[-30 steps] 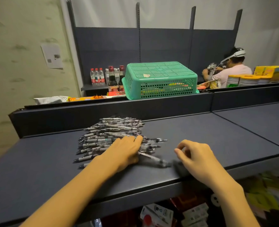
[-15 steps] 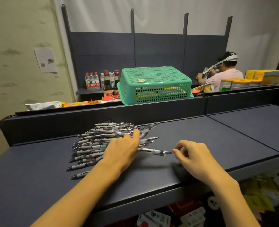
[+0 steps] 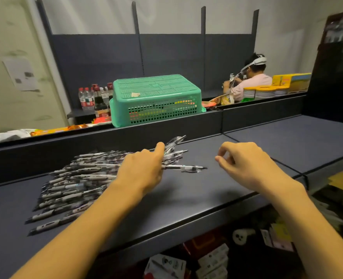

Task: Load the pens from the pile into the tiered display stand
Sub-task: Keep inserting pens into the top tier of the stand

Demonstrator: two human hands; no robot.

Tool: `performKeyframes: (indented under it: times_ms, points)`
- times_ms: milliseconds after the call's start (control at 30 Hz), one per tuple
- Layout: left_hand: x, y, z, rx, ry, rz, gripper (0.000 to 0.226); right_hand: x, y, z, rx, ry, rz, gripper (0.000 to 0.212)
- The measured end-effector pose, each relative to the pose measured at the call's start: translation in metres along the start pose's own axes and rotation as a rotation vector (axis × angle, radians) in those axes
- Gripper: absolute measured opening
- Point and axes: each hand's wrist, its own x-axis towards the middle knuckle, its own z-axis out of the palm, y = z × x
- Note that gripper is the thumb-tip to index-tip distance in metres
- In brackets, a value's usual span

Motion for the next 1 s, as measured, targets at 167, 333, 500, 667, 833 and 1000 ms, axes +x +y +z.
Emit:
performKeyframes:
  times_ms: [167, 333, 500, 667, 833, 1000]
  points:
    - [0.045, 0.081, -0.012, -0.002, 0.026, 0.009, 0.041, 0.004, 0.085, -0.033, -0.054, -0.004, -0.008, 0.023]
    - [0.098, 0.190, -0.011, -0.037, 0.031, 0.046, 0.031, -0.001, 0.185, -0.072, -0.139, -0.066, -0.051, 0.025]
    - [0.153, 0.287, -0.001, -0.108, 0.044, 0.070, 0.031, 0.000, 0.283, -0.104, -0.131, -0.102, -0.036, 0.024]
    - [0.217, 0.366, 0.013, -0.147, 0.069, 0.123, 0.030, 0.013, 0.383, -0.114, -0.104, -0.071, 0.033, 0.021]
    - [0.291, 0.434, 0.038, -0.166, 0.118, 0.166, 0.033, 0.042, 0.467, -0.114, -0.052, -0.074, 0.062, 0.015]
    - [0.370, 0.500, 0.060, -0.186, 0.201, 0.200, 0.038, 0.086, 0.555, -0.123, -0.012, -0.057, 0.054, 0.014]
